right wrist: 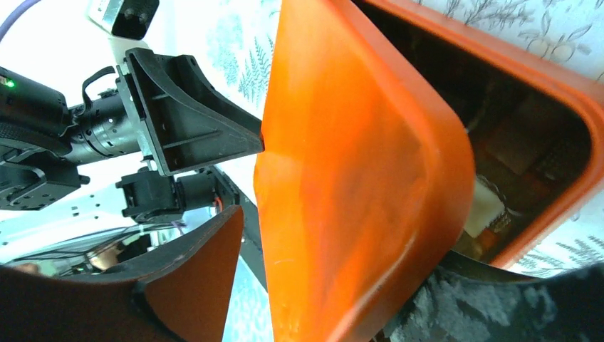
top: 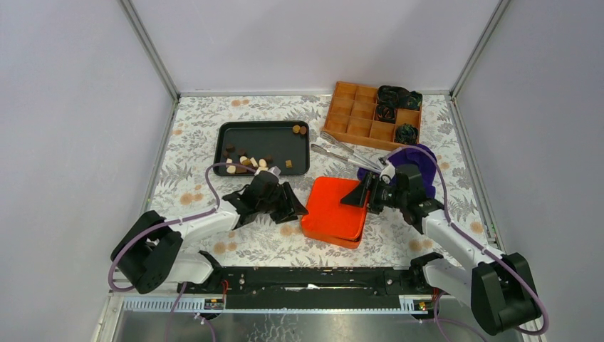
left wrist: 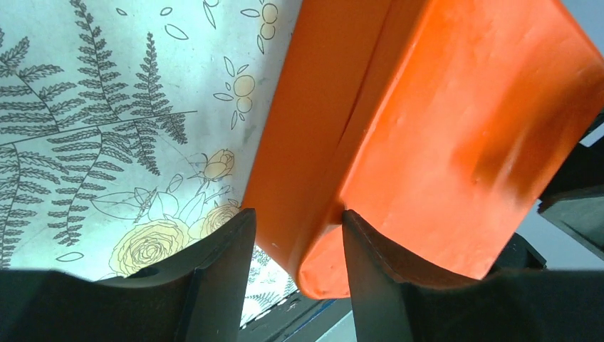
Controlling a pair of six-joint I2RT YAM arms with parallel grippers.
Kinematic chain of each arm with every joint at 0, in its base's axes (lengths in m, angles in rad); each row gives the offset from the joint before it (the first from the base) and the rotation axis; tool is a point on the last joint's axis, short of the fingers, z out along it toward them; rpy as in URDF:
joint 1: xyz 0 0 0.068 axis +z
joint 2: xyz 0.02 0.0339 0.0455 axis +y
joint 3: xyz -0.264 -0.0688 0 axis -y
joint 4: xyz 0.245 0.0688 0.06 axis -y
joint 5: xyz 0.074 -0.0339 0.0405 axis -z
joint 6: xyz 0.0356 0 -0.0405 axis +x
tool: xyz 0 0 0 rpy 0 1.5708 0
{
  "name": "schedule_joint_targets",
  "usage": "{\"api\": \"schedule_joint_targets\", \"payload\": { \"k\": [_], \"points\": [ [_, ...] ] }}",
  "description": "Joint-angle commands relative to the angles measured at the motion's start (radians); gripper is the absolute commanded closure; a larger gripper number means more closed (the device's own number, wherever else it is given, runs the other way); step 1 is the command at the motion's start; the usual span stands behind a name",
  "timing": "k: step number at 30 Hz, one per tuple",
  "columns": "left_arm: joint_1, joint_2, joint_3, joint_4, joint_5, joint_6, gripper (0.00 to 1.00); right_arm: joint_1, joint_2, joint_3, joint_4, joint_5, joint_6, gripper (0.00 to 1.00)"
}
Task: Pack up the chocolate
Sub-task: Close the box lid on the packing box.
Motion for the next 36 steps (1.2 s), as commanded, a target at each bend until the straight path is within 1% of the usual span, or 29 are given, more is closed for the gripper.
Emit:
{"api": "schedule_joint_targets", "payload": {
  "k": [1,3,6,11,17,19,23,32,36],
  "points": [
    [-0.005,0.026,0.035,-0.016,-0.006,0.039,0.45,-0.016,-0.026,0.086,-0.088,0.068,-0.140,0.27],
    [-0.005,0.036,0.044,-0.015,-0.002,0.046,0.45,-0.019,-0.034,0.093,-0.145,0.092,-0.168,0.25],
    [-0.006,0.057,0.060,-0.018,0.004,0.056,0.45,-0.022,-0.051,0.088,-0.166,0.106,-0.182,0.25],
    [-0.005,0.092,0.090,-0.020,0.014,0.074,0.45,-0.046,-0.065,0.081,-0.189,0.099,-0.151,0.20],
    [-0.005,0.133,0.125,-0.028,0.029,0.098,0.45,-0.086,-0.050,0.087,-0.212,0.028,-0.083,0.08],
    [-0.005,0.147,0.137,-0.028,0.034,0.104,0.45,-0.094,-0.047,0.092,-0.222,0.006,-0.065,0.01],
    [-0.005,0.172,0.165,-0.028,0.048,0.121,0.45,-0.105,-0.053,0.086,-0.238,-0.041,-0.021,0.00],
    [-0.004,0.216,0.213,-0.001,0.095,0.155,0.45,-0.140,-0.092,0.053,-0.279,-0.078,0.076,0.00],
    [-0.005,0.233,0.224,-0.002,0.103,0.162,0.45,-0.152,-0.113,0.061,-0.354,-0.058,0.071,0.00]
  ]
}}
